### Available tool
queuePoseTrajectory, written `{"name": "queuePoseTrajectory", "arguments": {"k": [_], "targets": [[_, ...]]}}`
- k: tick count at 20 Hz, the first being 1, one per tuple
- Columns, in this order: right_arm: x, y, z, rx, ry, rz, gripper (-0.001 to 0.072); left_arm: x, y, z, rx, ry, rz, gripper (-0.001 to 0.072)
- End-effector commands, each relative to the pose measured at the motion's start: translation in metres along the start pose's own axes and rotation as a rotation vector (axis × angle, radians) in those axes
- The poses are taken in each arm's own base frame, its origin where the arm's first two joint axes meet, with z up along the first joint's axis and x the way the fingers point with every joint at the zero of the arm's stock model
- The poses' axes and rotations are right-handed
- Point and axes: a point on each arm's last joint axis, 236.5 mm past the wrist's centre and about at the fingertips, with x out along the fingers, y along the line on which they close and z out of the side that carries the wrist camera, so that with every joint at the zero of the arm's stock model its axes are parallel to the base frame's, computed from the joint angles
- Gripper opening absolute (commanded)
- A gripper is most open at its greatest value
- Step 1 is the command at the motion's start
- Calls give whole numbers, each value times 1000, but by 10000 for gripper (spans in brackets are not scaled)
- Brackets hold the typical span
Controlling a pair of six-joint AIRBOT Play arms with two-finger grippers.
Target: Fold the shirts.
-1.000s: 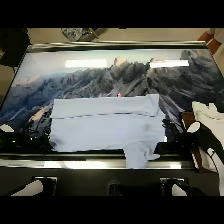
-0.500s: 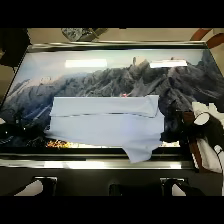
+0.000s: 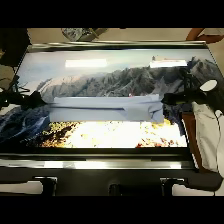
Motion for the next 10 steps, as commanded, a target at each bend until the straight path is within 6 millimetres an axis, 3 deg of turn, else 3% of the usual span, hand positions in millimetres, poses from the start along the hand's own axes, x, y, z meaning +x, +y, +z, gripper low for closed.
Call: {"name": "queuePoseTrajectory", "arguments": {"k": [1, 4, 8, 9, 10], "targets": [[42, -19, 41, 118, -98, 47, 57, 36, -16, 36, -14, 15, -64, 22], [71, -32, 26, 140, -49, 41, 58, 73, -5, 33, -29, 76, -60, 23], [101, -17, 9, 66, 18, 54, 60, 97, 8, 13, -60, 168, -59, 32], [99, -15, 10, 57, 18, 57, 94, 96, 8, 14, -59, 167, -59, 174], [92, -14, 13, 38, 17, 64, 251, 91, 7, 14, -58, 166, -61, 491]]}}
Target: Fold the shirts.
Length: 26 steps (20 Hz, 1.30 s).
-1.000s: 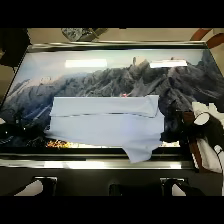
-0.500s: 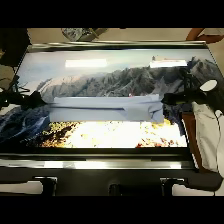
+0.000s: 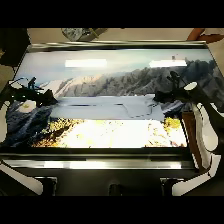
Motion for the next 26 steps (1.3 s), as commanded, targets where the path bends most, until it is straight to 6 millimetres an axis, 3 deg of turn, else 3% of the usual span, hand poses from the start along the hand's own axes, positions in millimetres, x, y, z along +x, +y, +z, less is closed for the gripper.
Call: {"name": "queuePoseTrajectory", "arguments": {"k": [1, 2, 5, 7, 11, 15, 18, 26], "targets": [[-10, 6, 2, -89, 16, 23, 544, -1, 3, -4, -9, 33, -9, 662], [-26, 5, 5, -144, 13, 30, 692, -10, 4, -3, -9, 34, -12, 661], [-68, -26, 0, -94, 17, 27, 705, -35, 2, -7, -3, 49, -22, 660], [-72, -42, -20, 2, 59, 85, 705, -47, -5, -11, 12, 48, -25, 659], [-42, -34, -54, 147, 164, 284, 706, -63, -32, -17, 72, 33, -29, 657], [-17, -15, -38, 304, 85, 498, 706, -70, -56, -23, 141, 25, -33, 646], [-10, -13, -42, 318, 100, 517, 706, -69, -61, -26, 155, 30, -33, 646], [6, 29, -56, 221, 181, 577, 705, -69, -62, -33, 158, 58, -35, 646]]}}
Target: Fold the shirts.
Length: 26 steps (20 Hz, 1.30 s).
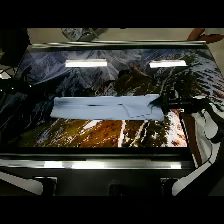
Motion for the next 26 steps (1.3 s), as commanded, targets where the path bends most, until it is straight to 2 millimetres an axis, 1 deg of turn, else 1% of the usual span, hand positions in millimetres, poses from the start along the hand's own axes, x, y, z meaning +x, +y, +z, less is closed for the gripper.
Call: {"name": "queuePoseTrajectory", "arguments": {"k": [1, 2, 3, 4, 5, 6, 7, 8, 9, 11, 12, 13, 16, 19, 21, 22, 24, 26], "targets": [[21, 12, -8, -24, 49, 20, 702, 0, -2, -6, 4, 25, -4, 646], [27, 15, -10, -31, 59, 20, 686, 0, -2, -6, 7, 27, -4, 646], [33, 16, -10, -39, 66, 12, 555, 0, -2, -6, 7, 27, -4, 646], [36, 16, -10, -43, 69, 4, 303, 1, -3, -7, 9, 29, -5, 641], [38, 21, -10, -30, 70, 13, 56, 2, -6, -8, 16, 32, -5, 607], [37, 28, -10, -46, 71, 18, 60, 5, -10, -9, 30, 38, -7, 457], [32, 37, -9, -85, 71, 4, 60, 10, -17, -12, 59, 50, -14, 231], [25, 44, -7, -124, 67, -30, 59, 17, -32, -17, 111, 68, -42, 65], [17, 52, -7, -154, 74, -75, 59, 27, -50, -24, 162, 90, -79, 28], [-6, 67, -10, -198, 83, -204, 58, 53, -87, -41, 219, 130, -131, 28], [-16, 74, -12, -214, 85, -264, 58, 71, -107, -52, 245, 147, -151, 28], [-26, 84, -14, -234, 87, -319, 58, 90, -129, -64, 266, 161, -174, 28], [-50, 113, -23, -282, 76, -444, 58, 144, -194, -110, 332, 190, -239, 28], [-71, 137, -43, -307, 98, -532, 58, 187, -254, -147, 420, 160, -270, 27], [-88, 153, -59, -324, 114, -570, 58, 213, -288, -165, 389, 132, -308, 26], [-96, 161, -67, -334, 119, -587, 58, 224, -300, -172, 366, 134, -327, 26], [-118, 173, -85, -348, 129, -655, 58, 247, -322, -189, 312, 191, -377, 26], [-139, 188, -103, -365, 122, -711, 58, 262, -349, -208, 264, 253, -457, 24]]}}
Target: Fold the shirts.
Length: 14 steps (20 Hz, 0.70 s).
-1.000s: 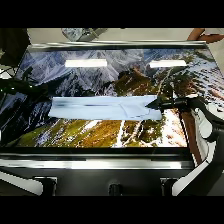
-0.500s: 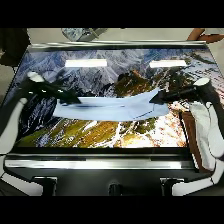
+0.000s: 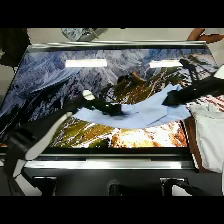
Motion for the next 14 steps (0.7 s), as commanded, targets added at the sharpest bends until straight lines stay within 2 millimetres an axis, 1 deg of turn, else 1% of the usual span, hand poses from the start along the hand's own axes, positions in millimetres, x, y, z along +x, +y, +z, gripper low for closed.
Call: {"name": "queuePoseTrajectory", "arguments": {"k": [1, 2, 3, 5, 6, 7, 8, 9, 10, 11, 12, 14], "targets": [[-45, 7, -32, -6, 13, -126, 58, 55, -47, -11, -100, 32, -151, 24], [-55, 9, -35, -5, -12, -155, 58, 69, -55, -20, -133, 57, -170, 24], [-65, 11, -37, 3, -38, -182, 58, 84, -64, -34, -163, 94, -186, 24], [-76, 13, -39, 9, -72, -210, 58, 108, -82, -63, -206, 166, -232, 25], [-78, 11, -37, 14, -83, -222, 58, 115, -88, -72, -215, 182, -245, 24], [-79, 8, -34, 22, -95, -235, 58, 118, -87, -74, -201, 181, -242, 24], [-77, 6, -30, 32, -109, -238, 58, 115, -84, -68, -182, 165, -244, 24], [-74, 4, -25, 41, -118, -231, 58, 106, -79, -55, -173, 140, -246, 23], [-68, 5, -20, 38, -116, -215, 58, 93, -71, -41, -157, 113, -228, 22], [-60, 7, -15, 31, -109, -208, 57, 73, -57, -26, -104, 90, -182, 22], [-48, 13, -8, 13, -97, -193, 57, 48, -43, -15, -26, 81, -126, 22], [-18, 33, 10, -17, -89, -159, 57, -15, -14, 5, 108, 65, 21, 22]]}}
